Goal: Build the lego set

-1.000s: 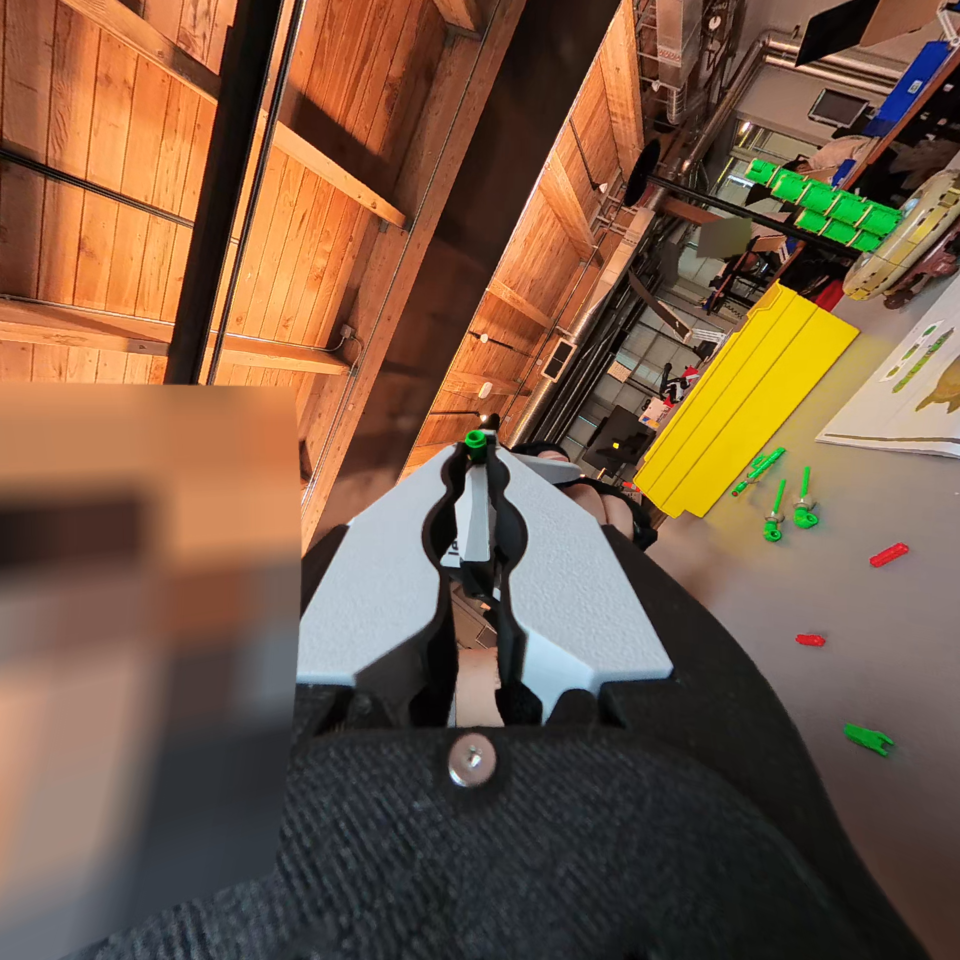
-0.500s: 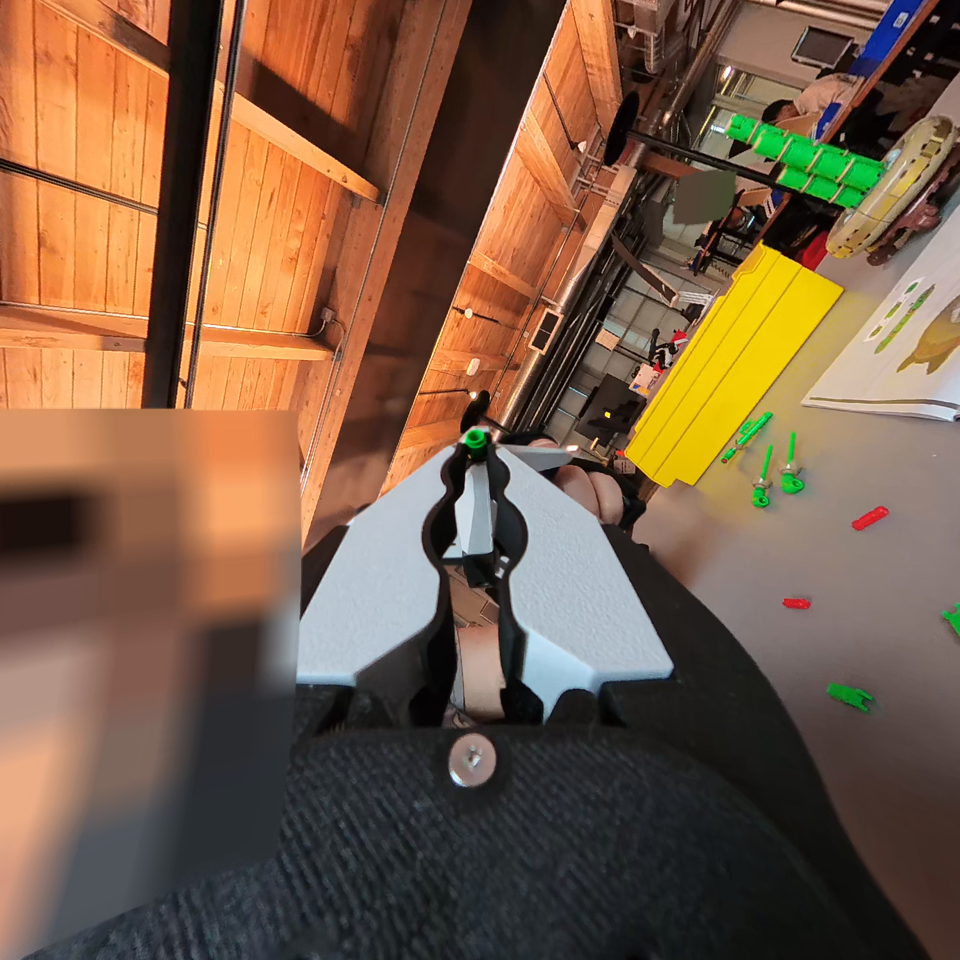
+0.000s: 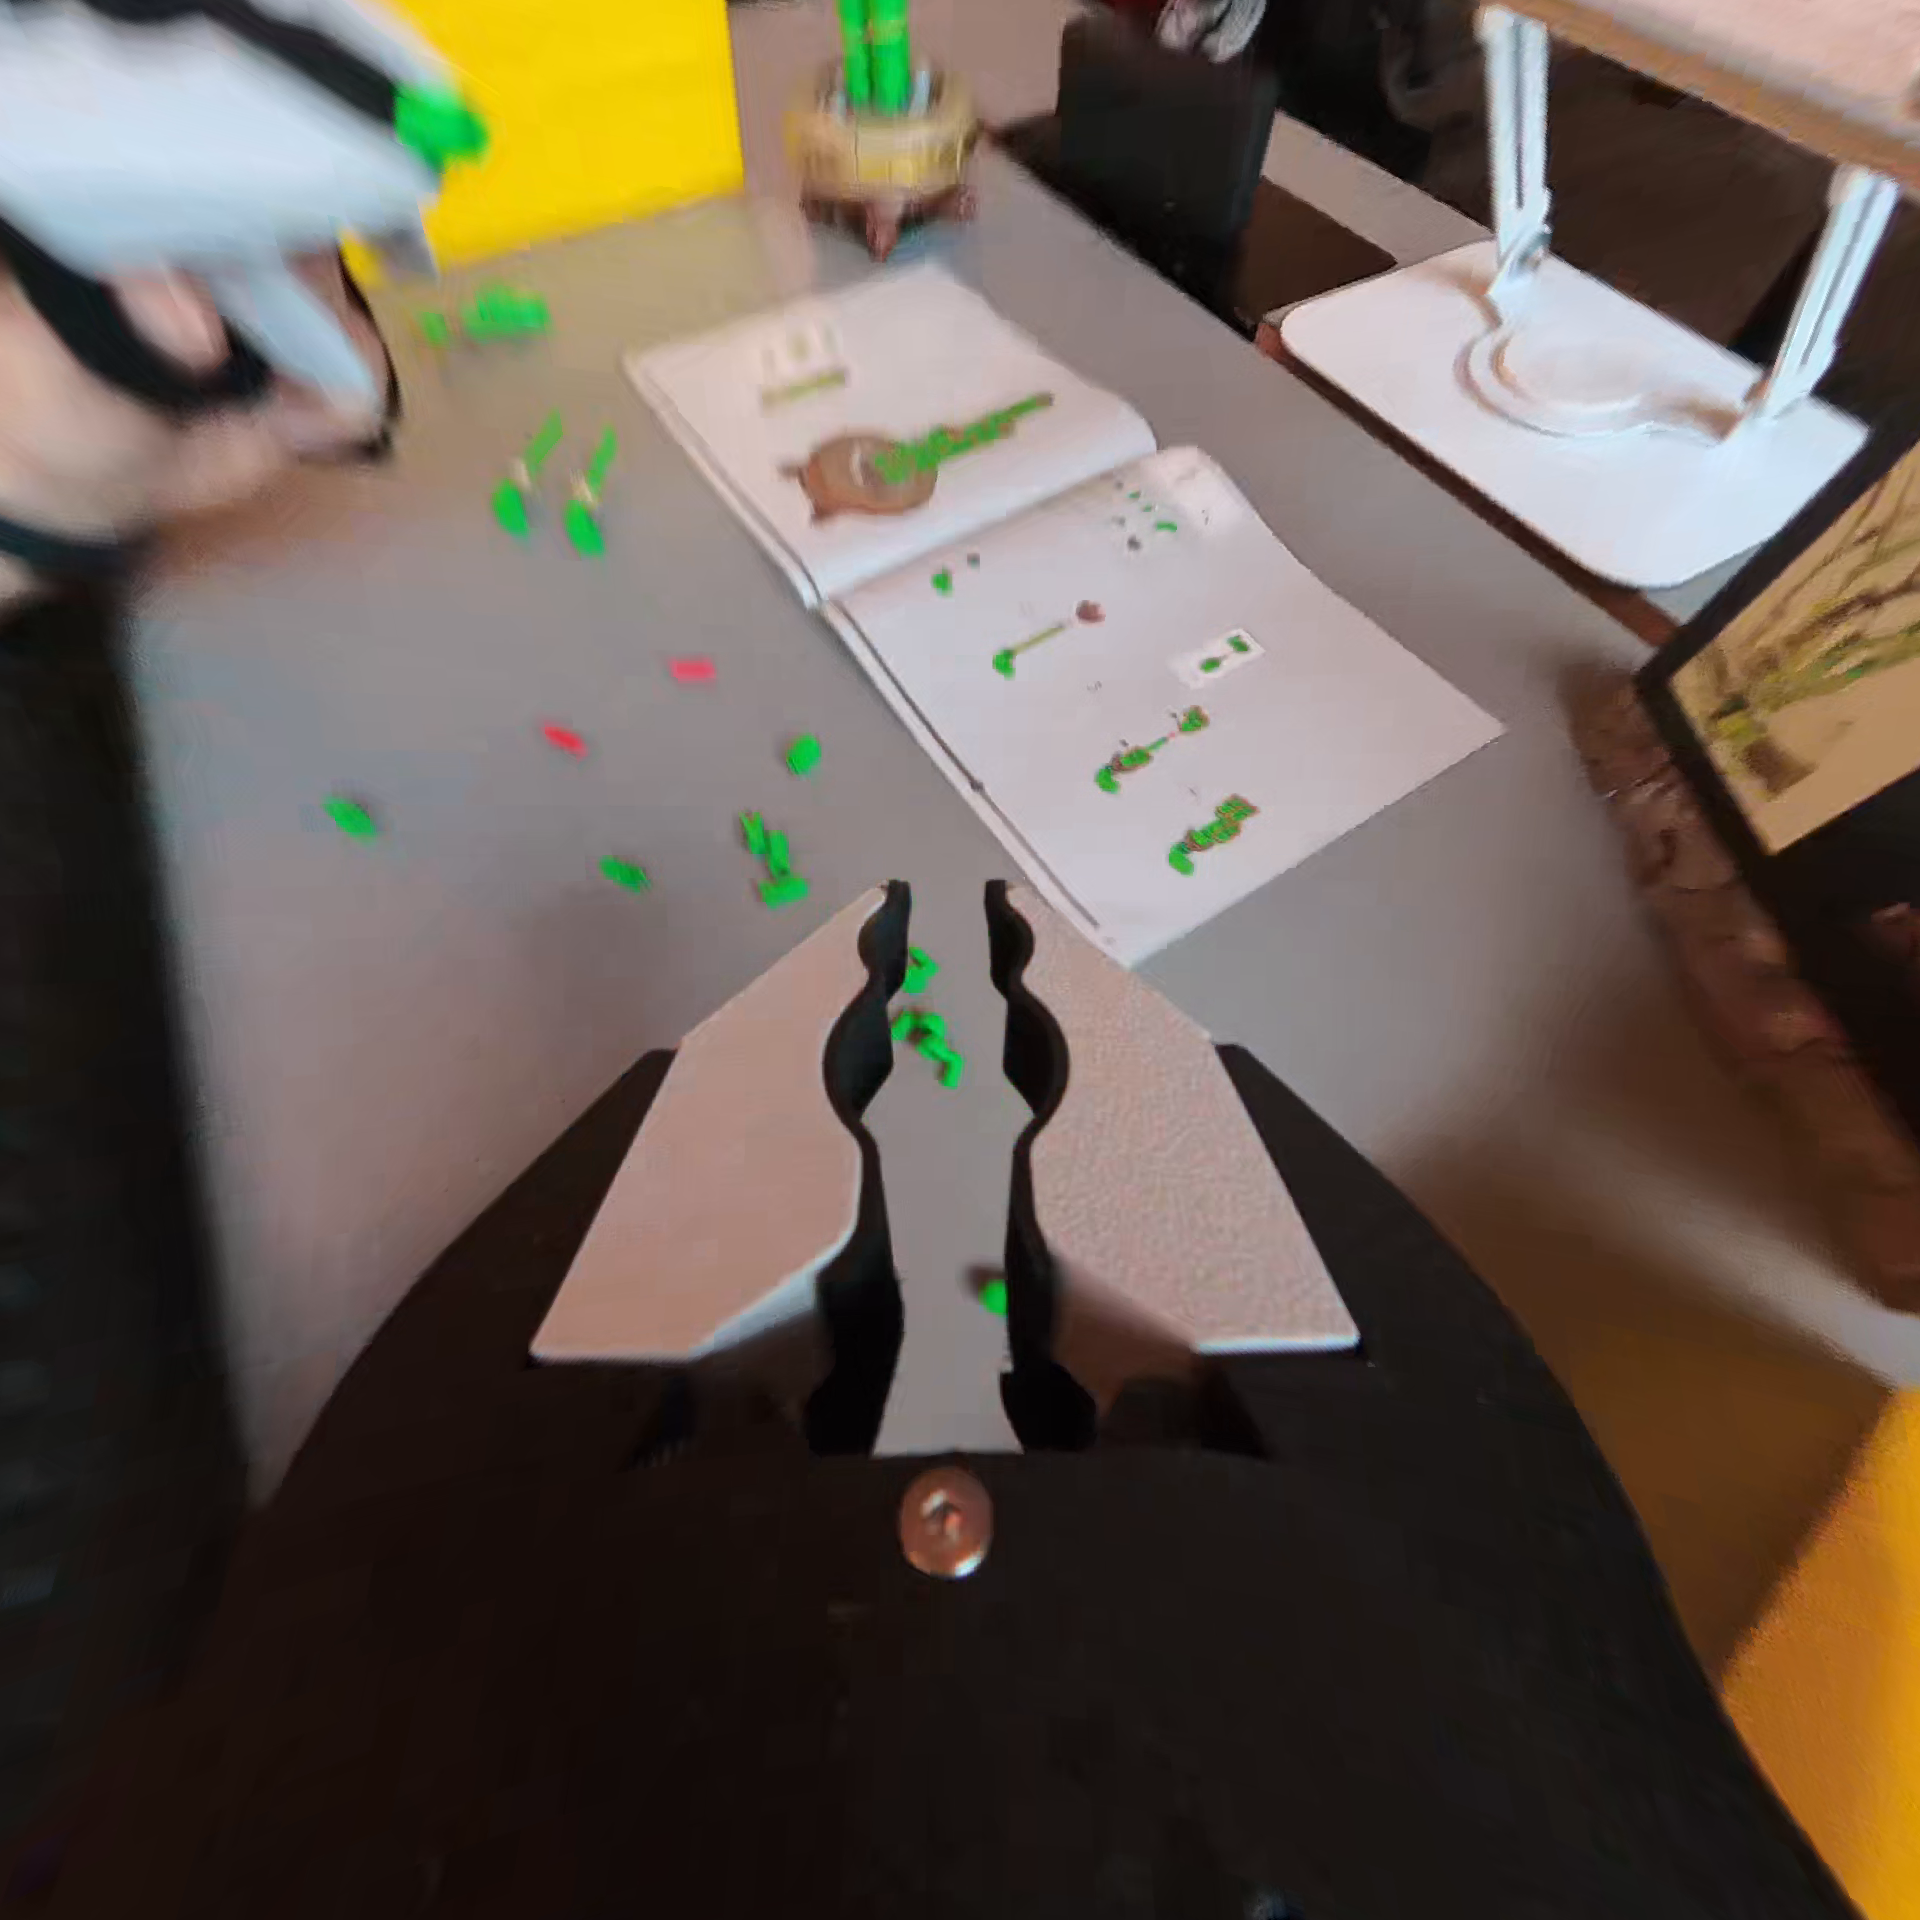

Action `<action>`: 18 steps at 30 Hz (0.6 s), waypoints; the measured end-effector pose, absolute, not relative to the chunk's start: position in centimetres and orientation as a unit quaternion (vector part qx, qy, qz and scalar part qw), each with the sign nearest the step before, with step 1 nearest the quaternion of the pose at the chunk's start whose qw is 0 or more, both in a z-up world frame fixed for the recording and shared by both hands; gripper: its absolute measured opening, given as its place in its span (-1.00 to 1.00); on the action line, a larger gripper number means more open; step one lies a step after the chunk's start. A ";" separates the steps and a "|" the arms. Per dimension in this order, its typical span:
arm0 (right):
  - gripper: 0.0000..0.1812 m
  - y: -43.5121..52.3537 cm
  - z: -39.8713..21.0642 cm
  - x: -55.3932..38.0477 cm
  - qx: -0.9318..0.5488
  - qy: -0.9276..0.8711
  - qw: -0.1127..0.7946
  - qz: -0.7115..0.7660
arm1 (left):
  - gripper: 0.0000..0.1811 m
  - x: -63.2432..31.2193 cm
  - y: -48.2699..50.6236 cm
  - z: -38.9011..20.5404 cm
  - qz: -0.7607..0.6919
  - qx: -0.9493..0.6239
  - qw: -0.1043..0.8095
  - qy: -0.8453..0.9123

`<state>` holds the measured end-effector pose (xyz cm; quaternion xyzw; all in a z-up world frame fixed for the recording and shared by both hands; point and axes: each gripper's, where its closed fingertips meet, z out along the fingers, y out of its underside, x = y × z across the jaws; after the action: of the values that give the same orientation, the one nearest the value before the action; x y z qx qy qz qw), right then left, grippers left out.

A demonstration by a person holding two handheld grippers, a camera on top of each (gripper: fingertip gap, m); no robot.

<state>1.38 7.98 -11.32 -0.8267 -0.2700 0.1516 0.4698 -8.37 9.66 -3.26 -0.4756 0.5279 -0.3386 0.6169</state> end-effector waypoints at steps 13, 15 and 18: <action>-0.82 7.7 -18.9 0.5 -0.804 -0.458 0.378 -0.022 | -0.94 -8.2 10.4 -4.4 -0.371 -0.505 0.578 0.523; -0.82 7.7 -18.9 0.7 -0.808 -0.449 0.380 -0.018 | -0.94 -8.2 10.3 -4.5 -0.371 -0.507 0.575 0.525; -0.82 7.6 -19.1 0.8 -0.821 -0.432 0.374 -0.009 | -0.94 -8.1 10.3 -4.6 -0.370 -0.508 0.572 0.526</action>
<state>0.81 7.60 -19.14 -0.8208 -0.4321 -0.0092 0.3735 -8.10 10.32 -4.64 -0.5085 0.5264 -0.3700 0.5722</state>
